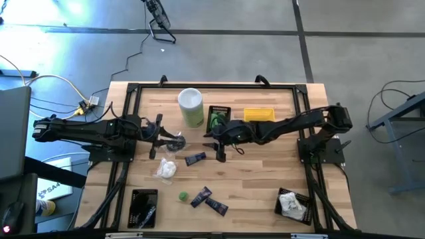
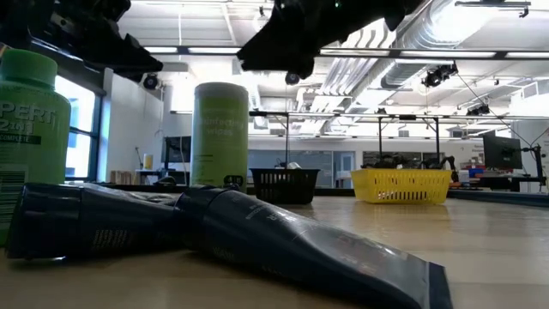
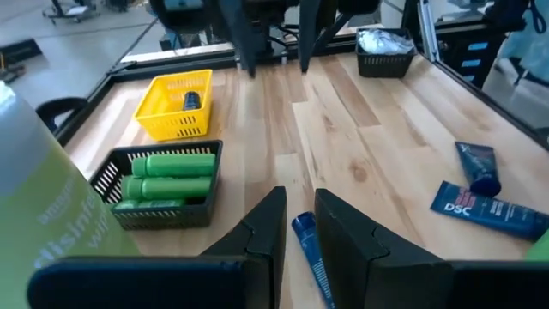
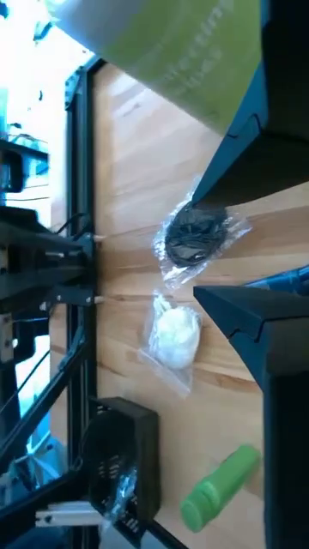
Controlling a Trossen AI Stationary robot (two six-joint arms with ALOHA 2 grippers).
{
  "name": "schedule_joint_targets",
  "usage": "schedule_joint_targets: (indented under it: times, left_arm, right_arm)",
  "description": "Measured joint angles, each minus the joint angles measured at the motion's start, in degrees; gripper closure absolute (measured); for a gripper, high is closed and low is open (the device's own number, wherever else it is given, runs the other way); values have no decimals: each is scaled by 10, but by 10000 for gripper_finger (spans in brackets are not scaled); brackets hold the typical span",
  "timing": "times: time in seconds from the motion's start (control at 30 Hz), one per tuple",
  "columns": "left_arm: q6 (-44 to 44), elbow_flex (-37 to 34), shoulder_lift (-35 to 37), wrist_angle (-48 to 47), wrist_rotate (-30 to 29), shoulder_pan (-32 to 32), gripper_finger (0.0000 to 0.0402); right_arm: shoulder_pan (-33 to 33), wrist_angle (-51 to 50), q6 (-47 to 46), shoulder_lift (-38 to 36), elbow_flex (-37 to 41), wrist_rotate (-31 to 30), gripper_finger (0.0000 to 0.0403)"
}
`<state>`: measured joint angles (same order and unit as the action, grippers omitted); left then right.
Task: Pick & Place Travel size toiletries
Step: Put the blue shave butter into the yellow bin
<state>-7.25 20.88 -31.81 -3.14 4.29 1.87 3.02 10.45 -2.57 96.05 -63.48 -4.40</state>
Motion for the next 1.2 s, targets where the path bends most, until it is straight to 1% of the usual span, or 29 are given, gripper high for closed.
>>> schedule_joint_targets:
  times: [0.1, 0.2, 0.27, 0.33, 0.4, 0.47, 0.53, 0.77, 0.9, 1.2]
  left_arm:
    - [-17, 0, 0, 4, -2, 0, 341]
    - [-30, 0, 1, 13, -13, 0, 341]
    - [-35, 1, 0, 26, -18, 0, 341]
    - [-35, 1, 1, 35, -22, 0, 341]
    - [-35, 1, 1, 38, -22, 0, 341]
    - [-36, 1, 0, 48, -24, 0, 341]
    - [-35, 1, 1, 62, -24, 0, 341]
    - [-40, 1, 1, 68, -25, 0, 341]
    - [-49, 1, 0, 68, -25, 0, 341]
    - [-59, 1, 0, 69, -25, 0, 341]
  right_arm:
    - [0, 10, -20, 15, 0, -2, 221]
    - [3, 6, -21, 23, 1, -2, 184]
    - [4, 24, -19, 36, -1, -1, 162]
    - [8, 14, -19, 41, 1, -1, 145]
    - [13, 33, -9, 59, -2, 0, 135]
    - [20, 25, 4, 75, 1, 0, 131]
    - [26, 40, 11, 99, 0, 1, 132]
    - [34, 67, 9, 163, 0, 1, 142]
    - [34, 99, 7, 192, 0, 3, 145]
    - [27, 113, -4, 235, 0, 3, 143]
